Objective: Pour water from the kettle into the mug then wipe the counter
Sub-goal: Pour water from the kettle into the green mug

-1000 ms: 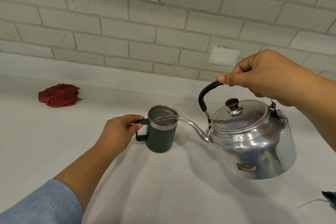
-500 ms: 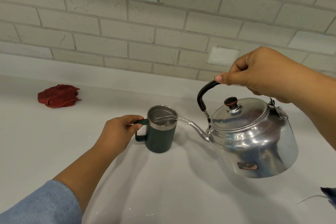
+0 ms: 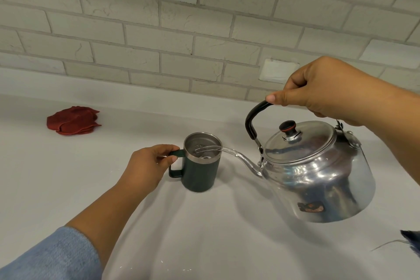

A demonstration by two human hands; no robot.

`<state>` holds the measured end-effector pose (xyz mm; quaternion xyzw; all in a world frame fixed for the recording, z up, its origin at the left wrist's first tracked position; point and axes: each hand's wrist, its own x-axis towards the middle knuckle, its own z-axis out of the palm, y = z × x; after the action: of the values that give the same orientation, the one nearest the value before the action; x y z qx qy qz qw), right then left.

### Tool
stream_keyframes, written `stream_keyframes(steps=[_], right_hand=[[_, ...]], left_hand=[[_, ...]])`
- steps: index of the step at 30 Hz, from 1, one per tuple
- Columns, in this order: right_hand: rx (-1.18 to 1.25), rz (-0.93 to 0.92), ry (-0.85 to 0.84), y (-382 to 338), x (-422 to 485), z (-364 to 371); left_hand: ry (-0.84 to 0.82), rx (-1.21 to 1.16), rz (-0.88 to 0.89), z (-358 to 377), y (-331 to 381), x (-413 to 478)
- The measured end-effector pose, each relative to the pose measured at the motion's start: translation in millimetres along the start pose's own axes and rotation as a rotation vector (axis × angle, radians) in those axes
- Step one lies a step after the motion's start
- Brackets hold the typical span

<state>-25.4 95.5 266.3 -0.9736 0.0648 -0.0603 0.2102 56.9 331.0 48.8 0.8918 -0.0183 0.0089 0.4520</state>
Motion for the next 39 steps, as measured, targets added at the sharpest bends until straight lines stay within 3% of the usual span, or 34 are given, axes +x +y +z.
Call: stream_keyframes(steps=[29, 39], right_hand=[[0.087, -0.031, 0.053, 18, 12, 13], [0.499, 0.079, 0.09, 50, 4, 28]], left_hand=[[0.007, -0.029, -0.001, 1, -2, 1], [0.011, -0.014, 0.014, 1, -4, 1]])
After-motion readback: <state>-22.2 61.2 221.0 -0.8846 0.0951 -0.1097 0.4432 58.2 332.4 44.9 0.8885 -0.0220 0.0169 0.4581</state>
